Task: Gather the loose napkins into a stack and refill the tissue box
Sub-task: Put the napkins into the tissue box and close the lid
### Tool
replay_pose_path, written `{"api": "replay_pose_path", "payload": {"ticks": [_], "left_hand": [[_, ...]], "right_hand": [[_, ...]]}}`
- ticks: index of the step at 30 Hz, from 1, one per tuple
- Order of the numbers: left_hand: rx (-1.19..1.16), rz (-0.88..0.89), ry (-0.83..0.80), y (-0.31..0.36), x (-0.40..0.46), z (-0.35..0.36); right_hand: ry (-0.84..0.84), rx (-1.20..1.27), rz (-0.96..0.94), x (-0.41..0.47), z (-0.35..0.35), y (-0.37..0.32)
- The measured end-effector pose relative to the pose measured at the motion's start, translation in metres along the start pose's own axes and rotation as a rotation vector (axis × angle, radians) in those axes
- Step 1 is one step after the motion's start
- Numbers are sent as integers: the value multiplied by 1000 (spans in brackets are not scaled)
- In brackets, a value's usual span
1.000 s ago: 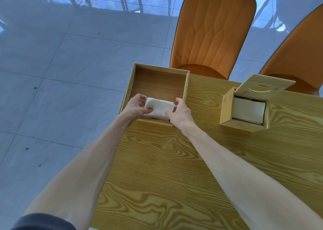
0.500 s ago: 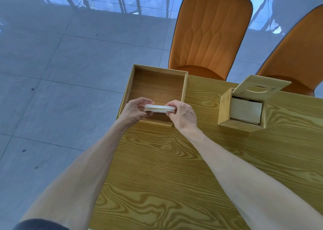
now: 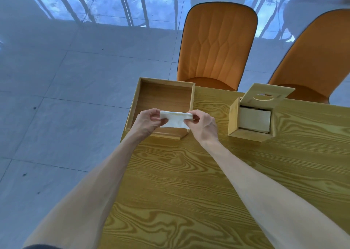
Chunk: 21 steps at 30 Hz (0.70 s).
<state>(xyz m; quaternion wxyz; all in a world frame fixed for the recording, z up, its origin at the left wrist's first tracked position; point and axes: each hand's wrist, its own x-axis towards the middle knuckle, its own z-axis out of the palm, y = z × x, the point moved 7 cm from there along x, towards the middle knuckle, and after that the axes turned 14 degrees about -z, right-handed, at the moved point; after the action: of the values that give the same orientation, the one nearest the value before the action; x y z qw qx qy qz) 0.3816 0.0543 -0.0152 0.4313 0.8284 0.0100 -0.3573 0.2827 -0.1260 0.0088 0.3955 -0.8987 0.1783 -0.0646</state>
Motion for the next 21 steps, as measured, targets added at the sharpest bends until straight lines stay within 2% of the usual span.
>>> {"api": "replay_pose_path", "payload": {"ticks": [6,15,21], "left_hand": [[45,36,-76,20,-20,40],[51,-71,-188,47,-41,121],[66,-18,-211,77,-56,163]], "right_hand": [[70,99,86,-25,-37,29],[113,147,204,-62,-99,77],[146,159,236,-79,-143,107]]}}
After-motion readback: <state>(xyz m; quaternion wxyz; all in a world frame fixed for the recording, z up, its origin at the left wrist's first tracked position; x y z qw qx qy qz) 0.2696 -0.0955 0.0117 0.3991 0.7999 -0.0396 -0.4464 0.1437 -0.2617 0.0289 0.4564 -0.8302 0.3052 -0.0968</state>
